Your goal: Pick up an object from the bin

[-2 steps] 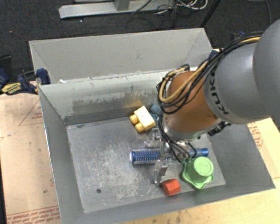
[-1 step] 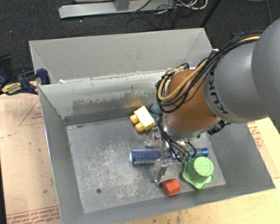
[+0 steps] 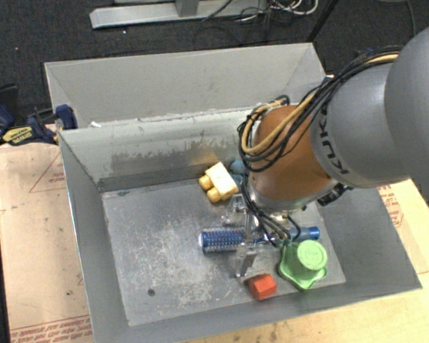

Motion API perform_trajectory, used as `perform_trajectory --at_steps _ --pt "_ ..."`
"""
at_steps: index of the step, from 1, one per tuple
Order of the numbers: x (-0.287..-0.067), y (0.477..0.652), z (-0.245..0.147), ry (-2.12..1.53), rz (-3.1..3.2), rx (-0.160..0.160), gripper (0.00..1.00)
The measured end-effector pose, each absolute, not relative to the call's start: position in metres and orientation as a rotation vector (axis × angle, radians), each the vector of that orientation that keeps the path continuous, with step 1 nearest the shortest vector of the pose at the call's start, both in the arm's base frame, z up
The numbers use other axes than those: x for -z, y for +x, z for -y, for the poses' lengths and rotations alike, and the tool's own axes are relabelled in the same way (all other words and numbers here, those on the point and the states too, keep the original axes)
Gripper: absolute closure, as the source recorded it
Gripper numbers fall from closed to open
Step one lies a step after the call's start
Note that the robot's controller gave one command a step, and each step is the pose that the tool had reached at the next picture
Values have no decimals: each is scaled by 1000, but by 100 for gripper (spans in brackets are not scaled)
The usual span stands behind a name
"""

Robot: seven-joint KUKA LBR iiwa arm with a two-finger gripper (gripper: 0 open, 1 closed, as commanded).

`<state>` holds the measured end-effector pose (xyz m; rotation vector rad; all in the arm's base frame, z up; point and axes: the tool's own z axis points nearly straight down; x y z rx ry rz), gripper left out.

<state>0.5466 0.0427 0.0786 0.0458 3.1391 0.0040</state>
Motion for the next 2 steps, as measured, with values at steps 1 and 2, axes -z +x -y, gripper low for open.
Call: perform_trajectory --at_steps 1,2 --pt "-80 548 -43 48 -3138 -3 0" --pt "-80 548 -44 52 -3139 -3 0"
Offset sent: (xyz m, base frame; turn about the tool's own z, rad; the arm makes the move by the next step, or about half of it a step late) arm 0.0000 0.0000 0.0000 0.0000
